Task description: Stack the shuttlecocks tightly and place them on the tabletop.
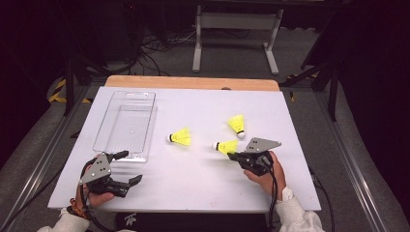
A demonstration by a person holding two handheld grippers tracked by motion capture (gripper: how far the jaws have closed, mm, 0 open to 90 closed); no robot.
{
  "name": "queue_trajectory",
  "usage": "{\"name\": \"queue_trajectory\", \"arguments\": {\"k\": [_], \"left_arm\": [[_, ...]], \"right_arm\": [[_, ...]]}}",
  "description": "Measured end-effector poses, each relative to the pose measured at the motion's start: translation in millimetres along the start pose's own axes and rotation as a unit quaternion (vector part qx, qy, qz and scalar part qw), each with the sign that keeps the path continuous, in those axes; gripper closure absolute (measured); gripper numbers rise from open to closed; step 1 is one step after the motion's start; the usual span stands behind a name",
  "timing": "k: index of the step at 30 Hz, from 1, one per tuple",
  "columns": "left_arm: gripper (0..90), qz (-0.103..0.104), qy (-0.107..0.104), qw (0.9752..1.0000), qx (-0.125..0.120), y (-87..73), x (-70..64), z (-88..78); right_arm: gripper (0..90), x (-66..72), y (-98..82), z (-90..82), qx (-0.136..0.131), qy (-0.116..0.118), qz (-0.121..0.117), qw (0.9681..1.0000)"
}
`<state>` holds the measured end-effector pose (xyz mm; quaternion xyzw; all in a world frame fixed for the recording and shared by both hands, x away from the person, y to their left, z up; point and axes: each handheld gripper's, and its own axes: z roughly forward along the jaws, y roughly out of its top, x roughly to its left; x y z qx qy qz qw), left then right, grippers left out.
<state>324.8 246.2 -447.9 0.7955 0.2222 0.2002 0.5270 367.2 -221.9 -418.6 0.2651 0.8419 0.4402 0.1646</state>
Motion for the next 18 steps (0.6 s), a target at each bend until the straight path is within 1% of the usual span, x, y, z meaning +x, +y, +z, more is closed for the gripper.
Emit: {"name": "queue_trajectory", "arguments": {"k": [3,6,12,14,18], "left_arm": [[7.8,-0.001,0.001,1.0000,-0.001,-0.1,0.3,-0.1],[7.9,-0.001,0.002,1.0000,-0.002,0.0,0.3,-0.2],[7.8,-0.001,0.003,1.0000,-0.003,-0.1,0.3,-0.5],[7.9,-0.002,0.004,1.0000,-0.003,-0.3,0.7,-0.7],[7.9,-0.003,0.003,1.0000,-0.004,-0.5,0.4,-1.0]], "right_arm": [[90.0,-2.7,1.0,2.5,0.001,-0.004,0.000,1.0000],[90.0,-6.3,3.0,4.1,-0.003,-0.005,0.002,1.0000],[90.0,-10.6,12.3,9.5,-0.012,-0.007,-0.001,0.9999],[90.0,-11.3,17.1,14.4,-0.014,-0.004,-0.002,0.9999],[90.0,-11.0,27.0,28.2,-0.011,0.002,-0.010,0.9999]]}}
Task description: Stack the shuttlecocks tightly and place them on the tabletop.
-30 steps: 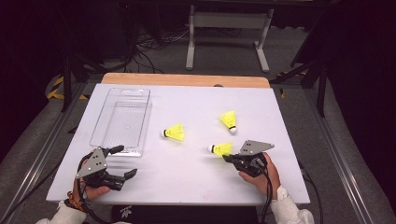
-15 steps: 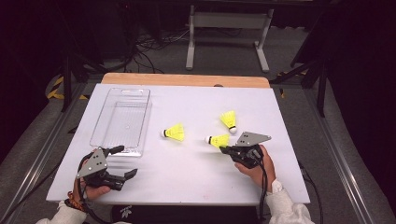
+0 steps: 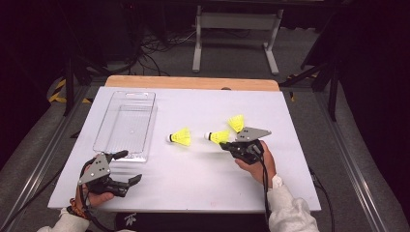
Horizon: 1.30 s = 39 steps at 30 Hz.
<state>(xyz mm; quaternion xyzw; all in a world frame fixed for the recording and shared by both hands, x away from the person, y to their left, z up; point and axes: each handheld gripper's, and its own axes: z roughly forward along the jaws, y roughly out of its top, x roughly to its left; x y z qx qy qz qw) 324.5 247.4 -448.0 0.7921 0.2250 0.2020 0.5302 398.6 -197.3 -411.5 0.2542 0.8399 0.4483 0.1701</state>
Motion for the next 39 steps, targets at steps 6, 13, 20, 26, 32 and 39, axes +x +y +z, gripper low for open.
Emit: {"name": "queue_trajectory", "arguments": {"k": [6,13,20,26,32,39], "left_arm": [[7.9,-0.001,0.000,1.0000,0.002,-0.3,0.8,0.1],[7.9,0.000,-0.002,1.0000,0.000,-0.1,0.2,-0.1],[7.9,-0.001,-0.003,1.0000,0.000,-0.4,0.6,-0.5],[7.9,0.001,-0.005,1.0000,0.001,-0.3,0.5,0.0],[7.9,-0.001,-0.007,1.0000,0.002,-0.9,0.7,0.2],[7.9,-0.001,-0.008,1.0000,0.003,-0.9,1.0,0.3]], "right_arm": [[90.0,3.1,14.6,24.5,0.010,0.017,-0.010,0.9998],[90.0,8.8,25.0,49.6,0.035,0.031,-0.021,0.9987],[90.0,4.7,24.4,65.1,0.056,0.035,-0.019,0.9977],[90.0,2.2,23.4,76.1,0.063,0.052,-0.016,0.9965],[90.0,9.4,26.8,83.4,0.054,0.071,-0.019,0.9958],[90.0,16.1,30.1,90.7,0.061,0.074,-0.029,0.9950]]}}
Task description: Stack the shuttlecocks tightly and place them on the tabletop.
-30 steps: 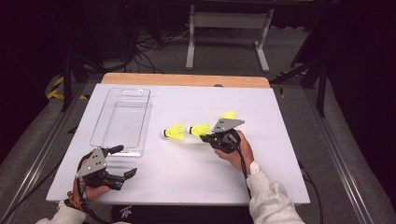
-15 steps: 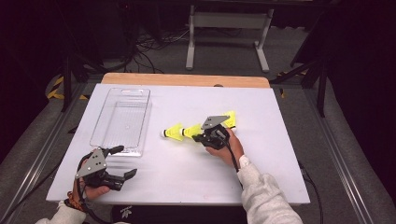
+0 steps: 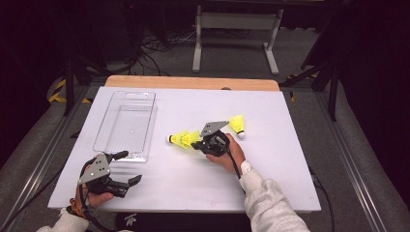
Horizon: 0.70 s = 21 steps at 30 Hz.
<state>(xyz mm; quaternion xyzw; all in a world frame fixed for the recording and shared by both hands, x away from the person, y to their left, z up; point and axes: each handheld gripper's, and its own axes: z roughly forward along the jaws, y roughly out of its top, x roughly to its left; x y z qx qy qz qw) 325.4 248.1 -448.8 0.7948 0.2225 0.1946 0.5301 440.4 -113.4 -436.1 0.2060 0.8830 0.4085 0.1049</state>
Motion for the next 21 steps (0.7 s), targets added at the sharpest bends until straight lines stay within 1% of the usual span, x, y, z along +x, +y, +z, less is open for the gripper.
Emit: {"name": "queue_trajectory", "arguments": {"k": [8,10,11,13,18,21], "left_arm": [[7.9,0.000,-0.002,1.0000,0.000,-0.2,0.0,0.1],[7.9,0.001,-0.003,1.0000,0.000,-0.2,-0.5,0.1],[7.9,0.000,-0.004,1.0000,0.000,-0.3,-0.5,0.2],[7.9,0.001,-0.004,1.0000,0.001,-0.3,-0.4,0.4],[7.9,0.002,-0.005,1.0000,0.001,-0.4,-0.6,0.5],[7.9,0.002,-0.005,1.0000,0.000,-0.2,-0.9,0.2]], "right_arm": [[90.0,2.0,3.9,10.3,0.003,-0.003,-0.002,1.0000],[90.0,3.2,4.7,12.7,0.004,0.000,-0.004,1.0000],[90.0,3.9,5.1,14.1,0.002,0.003,-0.001,1.0000],[90.0,4.4,5.6,16.1,0.000,0.002,-0.003,1.0000],[90.0,6.0,4.8,20.7,-0.003,0.005,0.006,1.0000],[89.8,5.9,4.1,22.4,-0.002,0.006,0.007,1.0000]]}}
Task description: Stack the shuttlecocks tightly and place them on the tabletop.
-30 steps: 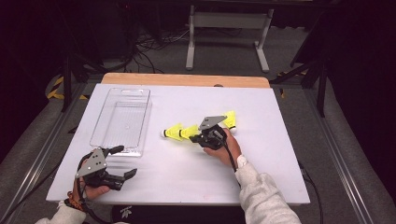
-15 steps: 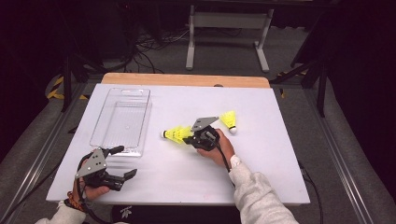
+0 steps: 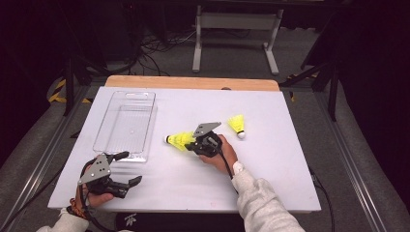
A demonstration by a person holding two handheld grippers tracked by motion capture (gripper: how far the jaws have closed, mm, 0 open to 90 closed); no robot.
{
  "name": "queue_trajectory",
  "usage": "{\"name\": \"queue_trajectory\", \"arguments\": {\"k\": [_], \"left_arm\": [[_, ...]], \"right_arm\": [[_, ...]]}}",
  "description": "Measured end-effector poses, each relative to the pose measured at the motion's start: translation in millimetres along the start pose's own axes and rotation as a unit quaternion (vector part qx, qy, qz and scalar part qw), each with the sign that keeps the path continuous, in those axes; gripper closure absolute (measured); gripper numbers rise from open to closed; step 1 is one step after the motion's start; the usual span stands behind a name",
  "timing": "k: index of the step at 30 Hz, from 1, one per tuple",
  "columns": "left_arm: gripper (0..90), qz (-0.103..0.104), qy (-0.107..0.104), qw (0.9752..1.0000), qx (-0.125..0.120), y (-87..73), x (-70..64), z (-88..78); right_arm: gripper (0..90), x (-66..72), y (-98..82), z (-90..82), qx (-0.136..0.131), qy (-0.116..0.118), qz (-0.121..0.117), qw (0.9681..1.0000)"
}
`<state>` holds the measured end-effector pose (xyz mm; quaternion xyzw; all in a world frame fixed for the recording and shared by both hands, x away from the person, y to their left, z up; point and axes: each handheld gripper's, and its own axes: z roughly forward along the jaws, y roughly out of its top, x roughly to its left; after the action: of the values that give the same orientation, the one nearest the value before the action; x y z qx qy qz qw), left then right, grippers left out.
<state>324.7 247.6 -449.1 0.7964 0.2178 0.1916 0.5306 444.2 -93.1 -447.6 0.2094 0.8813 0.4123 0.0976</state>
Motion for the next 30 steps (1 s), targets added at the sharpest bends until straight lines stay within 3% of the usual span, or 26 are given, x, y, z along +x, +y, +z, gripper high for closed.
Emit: {"name": "queue_trajectory", "arguments": {"k": [17,30], "left_arm": [[7.9,0.001,0.000,1.0000,0.002,0.1,-0.2,0.1],[7.9,0.002,0.001,1.0000,0.002,0.2,-0.6,0.2]], "right_arm": [[82.2,0.2,-3.8,6.0,0.020,0.008,0.005,0.9998],[76.8,2.0,-3.8,-6.8,0.016,0.004,0.000,0.9999]]}}
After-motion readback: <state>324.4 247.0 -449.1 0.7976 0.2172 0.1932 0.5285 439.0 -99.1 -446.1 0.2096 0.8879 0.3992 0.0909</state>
